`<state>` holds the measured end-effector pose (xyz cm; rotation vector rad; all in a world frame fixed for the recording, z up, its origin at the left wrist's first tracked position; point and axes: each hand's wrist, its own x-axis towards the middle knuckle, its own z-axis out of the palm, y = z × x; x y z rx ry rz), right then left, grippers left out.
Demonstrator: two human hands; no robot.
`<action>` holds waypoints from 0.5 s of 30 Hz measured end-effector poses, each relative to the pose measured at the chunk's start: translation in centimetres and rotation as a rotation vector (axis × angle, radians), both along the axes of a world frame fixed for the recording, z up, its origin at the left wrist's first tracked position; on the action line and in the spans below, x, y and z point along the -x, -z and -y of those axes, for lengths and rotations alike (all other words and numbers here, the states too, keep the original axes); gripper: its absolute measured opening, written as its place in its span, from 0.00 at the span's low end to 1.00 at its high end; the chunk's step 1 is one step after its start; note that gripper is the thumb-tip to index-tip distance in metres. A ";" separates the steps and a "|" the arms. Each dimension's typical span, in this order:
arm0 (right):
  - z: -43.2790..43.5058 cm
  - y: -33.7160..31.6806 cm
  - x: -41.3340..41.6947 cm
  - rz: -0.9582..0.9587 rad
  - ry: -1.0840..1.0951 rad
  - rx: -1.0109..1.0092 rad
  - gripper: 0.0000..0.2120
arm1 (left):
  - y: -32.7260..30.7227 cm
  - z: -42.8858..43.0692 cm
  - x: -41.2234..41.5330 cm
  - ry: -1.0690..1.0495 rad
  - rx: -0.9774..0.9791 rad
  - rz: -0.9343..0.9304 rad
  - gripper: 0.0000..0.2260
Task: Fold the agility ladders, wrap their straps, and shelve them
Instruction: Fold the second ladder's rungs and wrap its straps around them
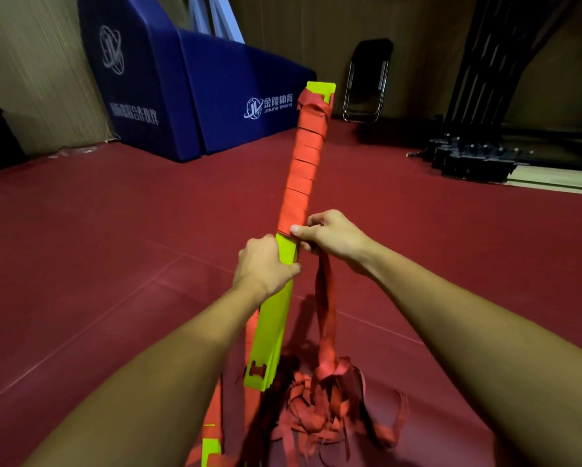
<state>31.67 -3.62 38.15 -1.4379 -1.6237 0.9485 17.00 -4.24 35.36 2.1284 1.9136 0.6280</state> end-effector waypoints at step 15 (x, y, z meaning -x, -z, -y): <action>0.8 -0.3 -2.5 -0.182 -0.232 0.034 0.07 | -0.6 0.1 1.0 0.354 0.382 0.746 0.21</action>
